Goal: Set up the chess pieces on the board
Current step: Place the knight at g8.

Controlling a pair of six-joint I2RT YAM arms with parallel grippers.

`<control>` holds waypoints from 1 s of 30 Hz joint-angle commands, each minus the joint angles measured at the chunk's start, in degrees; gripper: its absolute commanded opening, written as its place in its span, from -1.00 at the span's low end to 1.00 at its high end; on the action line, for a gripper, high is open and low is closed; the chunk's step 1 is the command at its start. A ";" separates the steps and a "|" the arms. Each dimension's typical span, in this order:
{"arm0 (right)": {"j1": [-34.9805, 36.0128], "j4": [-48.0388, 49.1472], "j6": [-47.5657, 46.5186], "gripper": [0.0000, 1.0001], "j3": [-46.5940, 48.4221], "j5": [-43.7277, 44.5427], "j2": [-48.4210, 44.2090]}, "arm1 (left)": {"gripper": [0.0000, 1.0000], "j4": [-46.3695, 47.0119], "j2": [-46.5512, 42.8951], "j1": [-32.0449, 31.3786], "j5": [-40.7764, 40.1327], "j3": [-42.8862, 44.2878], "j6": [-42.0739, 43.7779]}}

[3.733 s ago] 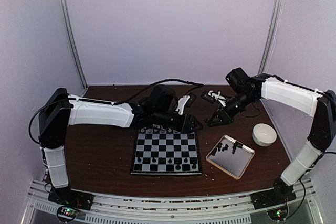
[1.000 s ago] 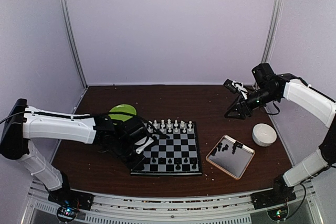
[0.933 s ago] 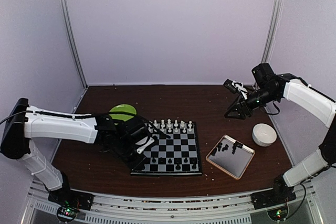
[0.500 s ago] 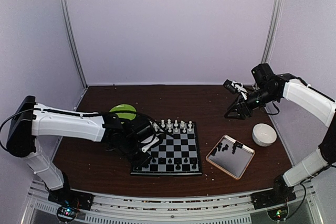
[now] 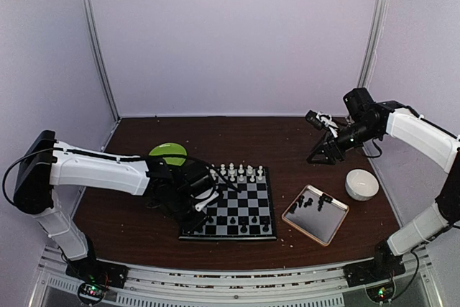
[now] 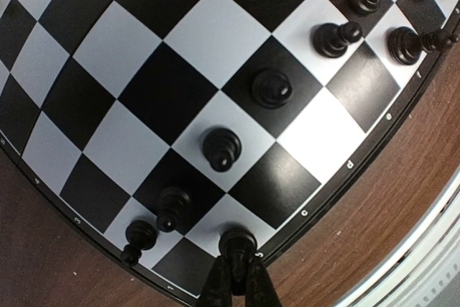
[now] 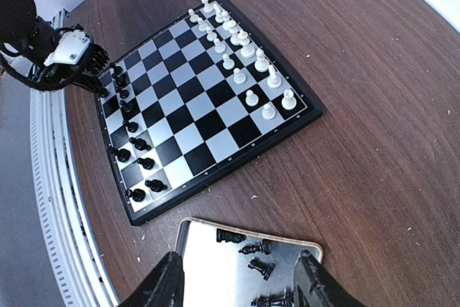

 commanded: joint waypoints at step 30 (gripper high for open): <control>-0.28 -1.01 -0.75 0.06 -0.52 -0.28 0.97 | -0.62 -0.25 -0.89 -0.05 -3.15 1.04 -0.41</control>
